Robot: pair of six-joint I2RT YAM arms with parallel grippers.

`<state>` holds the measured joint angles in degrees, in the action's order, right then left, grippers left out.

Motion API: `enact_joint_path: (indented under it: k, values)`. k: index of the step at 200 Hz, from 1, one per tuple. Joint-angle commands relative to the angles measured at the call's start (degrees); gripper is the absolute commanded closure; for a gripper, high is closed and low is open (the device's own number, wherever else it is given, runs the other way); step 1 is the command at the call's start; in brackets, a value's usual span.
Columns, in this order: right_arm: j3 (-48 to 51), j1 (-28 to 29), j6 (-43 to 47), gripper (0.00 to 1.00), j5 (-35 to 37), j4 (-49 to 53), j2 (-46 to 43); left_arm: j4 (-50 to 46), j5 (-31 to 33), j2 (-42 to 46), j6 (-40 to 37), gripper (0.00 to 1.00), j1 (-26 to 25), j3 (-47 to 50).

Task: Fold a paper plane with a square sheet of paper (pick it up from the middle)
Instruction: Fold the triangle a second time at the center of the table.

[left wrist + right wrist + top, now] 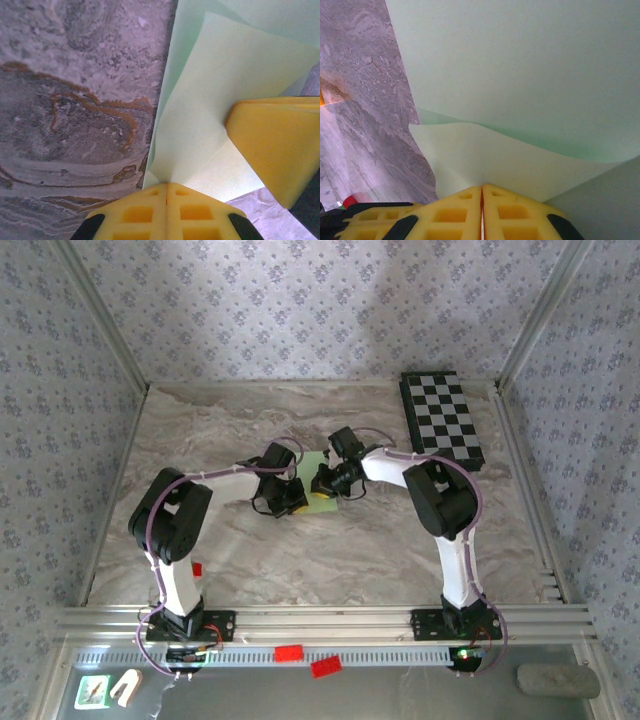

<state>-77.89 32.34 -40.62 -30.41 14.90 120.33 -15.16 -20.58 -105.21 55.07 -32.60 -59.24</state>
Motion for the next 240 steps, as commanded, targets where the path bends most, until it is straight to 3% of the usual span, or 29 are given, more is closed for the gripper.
enact_joint_path:
  k: [1,68,95,141,184,240]
  values:
    - [-2.1,-2.4,3.3,0.91,2.5,3.5,2.2,-4.1,1.5,-1.5,1.0,0.96,0.0,3.1]
    - [-5.9,-9.5,7.1,0.91,4.9,4.4,4.1,-3.8,0.6,-1.9,1.6,0.98,0.2,4.1]
    - [-6.1,-10.6,7.6,0.91,4.5,3.7,0.6,-4.0,0.4,-1.7,0.8,0.97,0.2,3.0]
    - [-1.6,-7.0,6.5,0.90,1.2,2.1,-5.5,-3.6,-0.6,-1.5,0.2,0.97,0.2,2.1]
    - [-1.0,-1.6,5.1,0.91,-0.8,1.7,-3.0,-3.8,-1.1,-1.2,-0.3,0.96,0.2,1.3]
    - [-3.7,-1.4,5.8,0.92,1.1,5.0,1.6,-1.8,-4.3,0.5,-1.9,0.94,0.2,-0.7]
